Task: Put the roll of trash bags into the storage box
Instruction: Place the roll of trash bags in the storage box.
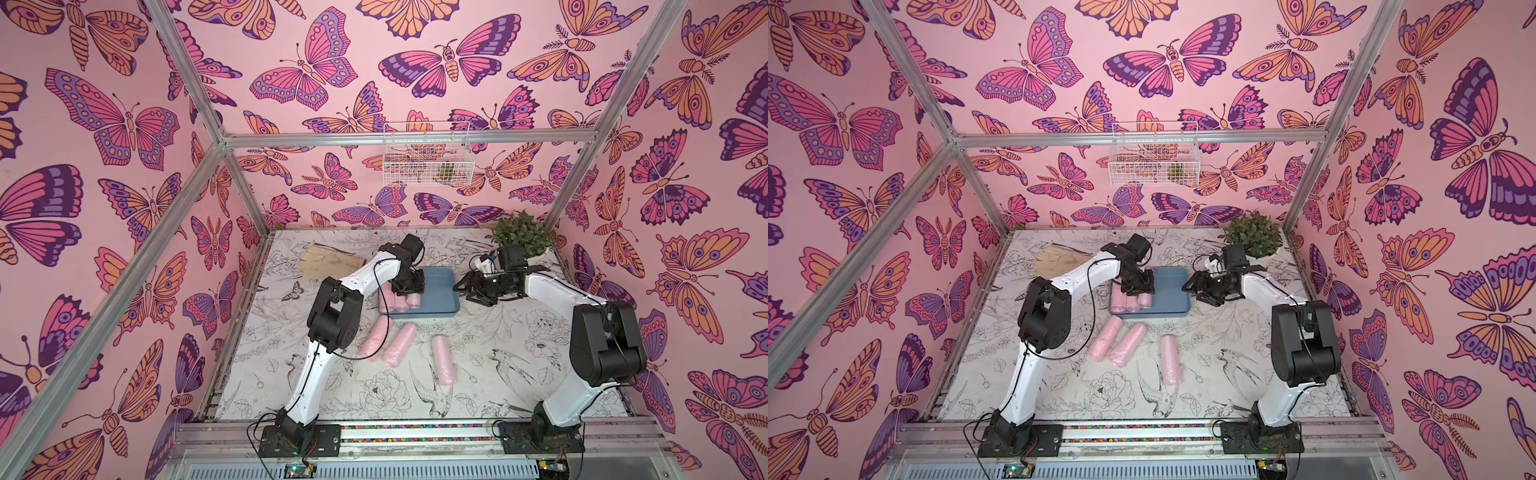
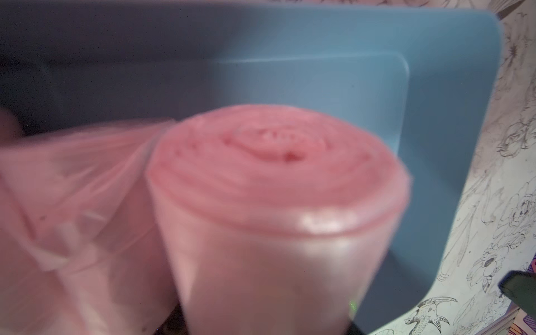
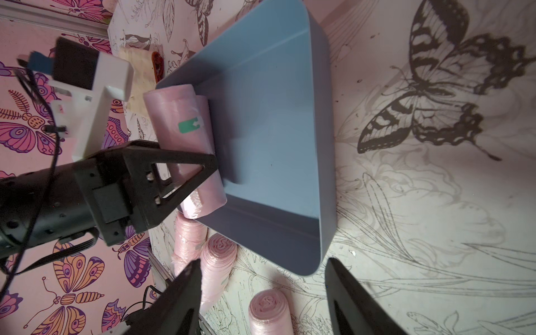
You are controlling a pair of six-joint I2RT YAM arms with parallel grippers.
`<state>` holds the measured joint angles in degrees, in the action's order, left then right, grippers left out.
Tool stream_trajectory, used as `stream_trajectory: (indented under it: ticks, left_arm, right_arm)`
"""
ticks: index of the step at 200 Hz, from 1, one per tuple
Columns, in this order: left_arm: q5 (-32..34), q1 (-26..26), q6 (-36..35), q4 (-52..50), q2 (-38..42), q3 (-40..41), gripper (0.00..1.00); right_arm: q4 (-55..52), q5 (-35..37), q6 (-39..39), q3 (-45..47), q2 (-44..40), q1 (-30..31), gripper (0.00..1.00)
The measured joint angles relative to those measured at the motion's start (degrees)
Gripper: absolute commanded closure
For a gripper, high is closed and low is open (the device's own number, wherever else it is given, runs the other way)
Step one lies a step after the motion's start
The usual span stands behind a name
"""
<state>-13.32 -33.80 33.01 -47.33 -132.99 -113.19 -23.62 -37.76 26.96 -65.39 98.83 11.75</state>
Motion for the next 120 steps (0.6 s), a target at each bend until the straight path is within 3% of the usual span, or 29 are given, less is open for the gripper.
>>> stream_trajectory:
  ticks: [120]
  left_arm:
    - [0.0,-0.8,2.6,0.6,-0.2,0.0,0.4]
  right_arm:
    - [0.0,0.0,0.0,0.0,0.0,0.0,0.29]
